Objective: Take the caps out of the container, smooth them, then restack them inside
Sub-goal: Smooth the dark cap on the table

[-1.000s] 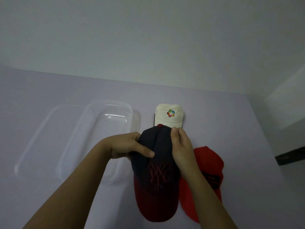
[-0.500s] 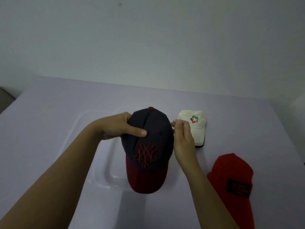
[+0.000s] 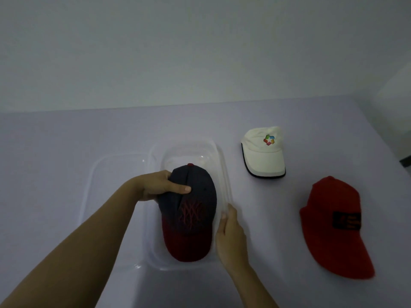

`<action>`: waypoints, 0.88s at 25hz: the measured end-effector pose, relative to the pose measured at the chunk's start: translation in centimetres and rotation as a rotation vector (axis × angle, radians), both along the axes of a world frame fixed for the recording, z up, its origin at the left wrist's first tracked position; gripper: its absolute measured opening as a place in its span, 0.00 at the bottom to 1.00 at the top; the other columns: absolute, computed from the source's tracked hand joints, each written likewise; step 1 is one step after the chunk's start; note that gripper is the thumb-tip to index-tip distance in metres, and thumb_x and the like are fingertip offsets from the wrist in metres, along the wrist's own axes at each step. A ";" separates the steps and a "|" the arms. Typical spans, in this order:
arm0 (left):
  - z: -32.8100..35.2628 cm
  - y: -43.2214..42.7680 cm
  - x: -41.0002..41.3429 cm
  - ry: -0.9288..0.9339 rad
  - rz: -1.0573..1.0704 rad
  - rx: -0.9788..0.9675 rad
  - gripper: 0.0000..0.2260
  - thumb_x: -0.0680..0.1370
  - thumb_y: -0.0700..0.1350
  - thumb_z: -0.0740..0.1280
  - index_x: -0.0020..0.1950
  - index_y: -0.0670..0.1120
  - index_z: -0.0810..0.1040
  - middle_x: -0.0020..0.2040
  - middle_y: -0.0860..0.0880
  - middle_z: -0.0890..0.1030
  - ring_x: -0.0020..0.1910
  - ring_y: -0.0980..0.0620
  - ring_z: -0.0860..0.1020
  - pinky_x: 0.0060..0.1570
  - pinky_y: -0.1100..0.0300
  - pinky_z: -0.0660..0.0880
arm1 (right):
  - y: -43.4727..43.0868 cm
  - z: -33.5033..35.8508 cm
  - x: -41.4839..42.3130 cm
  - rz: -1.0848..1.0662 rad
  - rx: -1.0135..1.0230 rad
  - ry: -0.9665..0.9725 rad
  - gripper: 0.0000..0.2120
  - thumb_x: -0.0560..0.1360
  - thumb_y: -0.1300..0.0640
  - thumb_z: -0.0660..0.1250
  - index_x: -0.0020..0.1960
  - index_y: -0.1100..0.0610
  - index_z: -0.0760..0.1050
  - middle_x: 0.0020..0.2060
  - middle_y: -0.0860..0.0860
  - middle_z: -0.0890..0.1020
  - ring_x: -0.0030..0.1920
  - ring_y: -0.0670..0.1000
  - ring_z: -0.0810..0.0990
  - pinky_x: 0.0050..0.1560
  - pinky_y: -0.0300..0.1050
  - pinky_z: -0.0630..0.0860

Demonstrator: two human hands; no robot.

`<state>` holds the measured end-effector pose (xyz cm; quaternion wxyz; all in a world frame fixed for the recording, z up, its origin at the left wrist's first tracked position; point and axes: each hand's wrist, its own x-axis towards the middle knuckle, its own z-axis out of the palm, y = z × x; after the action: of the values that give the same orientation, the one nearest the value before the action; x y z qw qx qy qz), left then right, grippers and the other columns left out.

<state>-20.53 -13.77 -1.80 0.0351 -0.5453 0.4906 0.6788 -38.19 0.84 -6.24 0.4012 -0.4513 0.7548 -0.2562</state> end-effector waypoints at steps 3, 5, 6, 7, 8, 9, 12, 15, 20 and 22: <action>-1.1 -0.3 -0.2 -0.028 -0.015 0.003 0.32 0.54 0.59 0.79 0.55 0.51 0.76 0.57 0.48 0.80 0.56 0.47 0.79 0.58 0.49 0.76 | 0.1 -0.4 0.2 -0.026 -0.017 0.059 0.18 0.81 0.55 0.49 0.71 0.53 0.60 0.48 0.52 0.81 0.48 0.53 0.80 0.50 0.48 0.77; -1.6 -0.4 -0.2 -0.041 -0.006 -0.029 0.44 0.48 0.63 0.79 0.61 0.50 0.72 0.60 0.49 0.77 0.57 0.49 0.77 0.62 0.51 0.73 | 0.1 -0.3 0.2 -0.034 -0.023 0.069 0.19 0.81 0.55 0.49 0.71 0.53 0.59 0.52 0.52 0.80 0.51 0.53 0.79 0.52 0.46 0.75; -1.5 -0.4 -0.3 -0.063 0.000 -0.049 0.48 0.50 0.62 0.79 0.66 0.48 0.68 0.62 0.48 0.75 0.59 0.48 0.76 0.62 0.52 0.73 | 0.1 -0.2 0.2 -0.032 -0.029 0.074 0.19 0.81 0.54 0.49 0.72 0.53 0.59 0.53 0.52 0.80 0.52 0.53 0.79 0.53 0.47 0.75; -1.3 -0.3 -0.5 -0.098 0.002 -0.066 0.49 0.55 0.60 0.79 0.71 0.46 0.63 0.65 0.47 0.72 0.62 0.47 0.74 0.63 0.52 0.72 | 0.1 -0.2 0.2 -0.028 -0.030 0.073 0.19 0.81 0.54 0.49 0.72 0.53 0.59 0.53 0.52 0.80 0.52 0.53 0.79 0.53 0.47 0.76; -1.2 -0.2 -0.7 -0.139 -0.004 -0.078 0.48 0.62 0.56 0.77 0.75 0.46 0.57 0.70 0.45 0.67 0.67 0.45 0.70 0.66 0.51 0.69 | 0.1 -0.1 0.1 -0.019 -0.028 0.062 0.19 0.81 0.54 0.49 0.72 0.53 0.59 0.54 0.52 0.80 0.52 0.53 0.79 0.54 0.48 0.76; -1.0 -0.1 -1.0 -0.177 -0.025 -0.094 0.46 0.68 0.53 0.75 0.77 0.47 0.51 0.74 0.44 0.62 0.71 0.44 0.65 0.70 0.50 0.65 | 0.1 -0.1 -0.1 -0.005 -0.019 0.043 0.20 0.81 0.53 0.49 0.72 0.53 0.58 0.55 0.52 0.79 0.54 0.52 0.78 0.55 0.48 0.75; 0.4 -0.2 -1.6 -0.297 -0.076 -0.248 0.43 0.73 0.52 0.70 0.77 0.46 0.46 0.77 0.44 0.55 0.75 0.44 0.58 0.72 0.49 0.60 | 0.0 0.4 -0.4 0.069 0.018 -0.030 0.26 0.80 0.46 0.50 0.75 0.52 0.50 0.70 0.49 0.67 0.69 0.51 0.68 0.68 0.48 0.65; 2.9 0.4 -4.2 -0.343 0.164 -0.691 0.33 0.77 0.49 0.66 0.76 0.43 0.54 0.76 0.42 0.58 0.74 0.44 0.60 0.70 0.52 0.60 | -1.0 1.9 -1.7 0.018 -0.111 -0.077 0.26 0.80 0.48 0.51 0.75 0.52 0.50 0.75 0.49 0.58 0.74 0.48 0.58 0.69 0.41 0.57; 4.4 3.5 -11.9 -0.108 0.369 -0.932 0.23 0.80 0.45 0.59 0.74 0.43 0.59 0.74 0.45 0.64 0.72 0.48 0.64 0.72 0.53 0.61 | -2.8 4.5 -7.5 -0.064 -0.366 -0.066 0.19 0.81 0.55 0.54 0.71 0.53 0.61 0.65 0.45 0.67 0.67 0.43 0.64 0.64 0.37 0.60; 4.0 4.9 -15.7 -0.065 0.349 -0.860 0.23 0.80 0.46 0.59 0.75 0.44 0.59 0.75 0.46 0.64 0.73 0.49 0.63 0.72 0.53 0.61 | -3.3 4.8 -11.7 -0.082 -0.429 0.006 0.17 0.80 0.58 0.56 0.69 0.55 0.64 0.62 0.47 0.69 0.63 0.42 0.65 0.62 0.37 0.60</action>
<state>-36.19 -8.91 2.20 -0.2938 -0.6058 0.6270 0.3919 -49.92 -2.44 -1.42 0.2831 -0.4960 0.7019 -0.4256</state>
